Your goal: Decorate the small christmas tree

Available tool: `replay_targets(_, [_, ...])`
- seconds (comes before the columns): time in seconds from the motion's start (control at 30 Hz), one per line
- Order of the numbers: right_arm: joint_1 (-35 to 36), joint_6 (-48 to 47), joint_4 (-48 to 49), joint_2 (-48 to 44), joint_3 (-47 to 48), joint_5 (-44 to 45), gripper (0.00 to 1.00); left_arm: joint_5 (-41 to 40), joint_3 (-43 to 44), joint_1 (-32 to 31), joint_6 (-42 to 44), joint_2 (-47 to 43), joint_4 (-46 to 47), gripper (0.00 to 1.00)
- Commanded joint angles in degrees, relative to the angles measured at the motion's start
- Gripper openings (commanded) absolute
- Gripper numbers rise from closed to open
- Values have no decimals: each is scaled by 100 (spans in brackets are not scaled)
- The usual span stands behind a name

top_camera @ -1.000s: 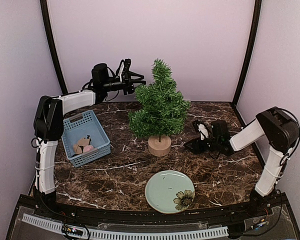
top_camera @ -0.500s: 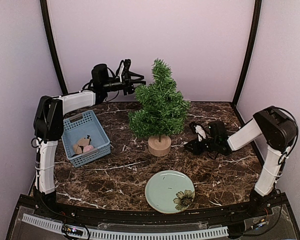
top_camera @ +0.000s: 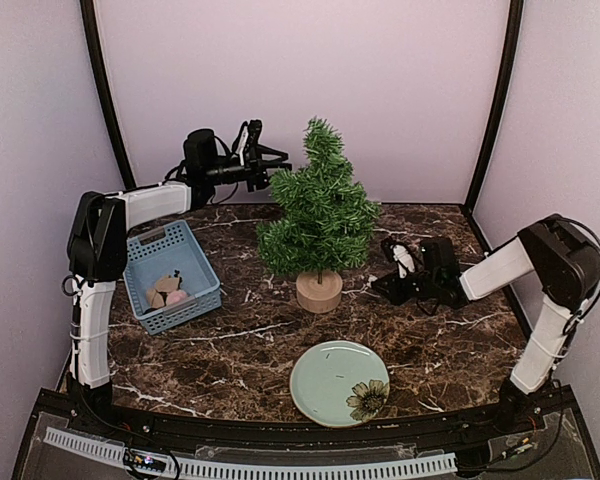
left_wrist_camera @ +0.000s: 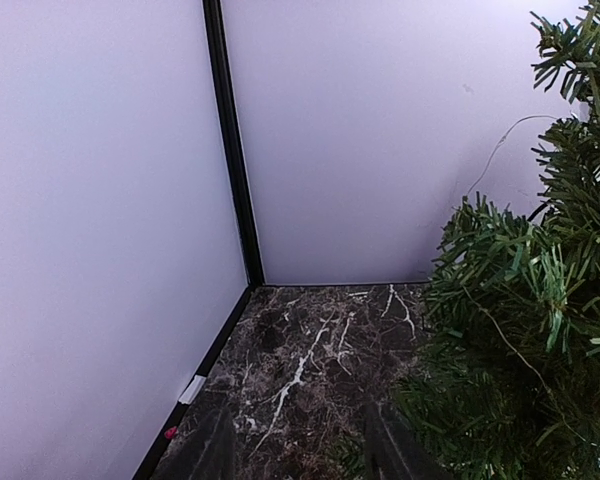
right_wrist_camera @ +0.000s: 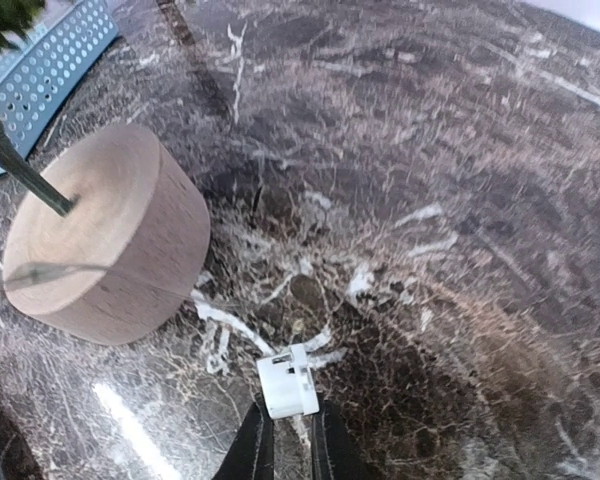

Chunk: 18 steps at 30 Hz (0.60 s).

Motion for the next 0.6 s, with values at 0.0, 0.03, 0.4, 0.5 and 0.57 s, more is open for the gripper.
replay_targets(0.0, [30,-35,-7,-459,-82,195,9,24,-125,20,24,-492,151,46])
replay_targets(0.03, [22,-31,-18,-527,-100,247,9,19,-140,20,20,-497,153,45])
replay_targets(0.4, [-343,-122,-404,-1713,250,556,9,21,-279,64,11,-634,210,46])
replay_targets(0.5, [-351,-296,-629,-2029,515,669,8,27,-329,72,-11,-670,265,46])
replay_targets(0.57, [-350,-407,-707,-2235,652,754,8,19,-352,73,-27,-688,295,45])
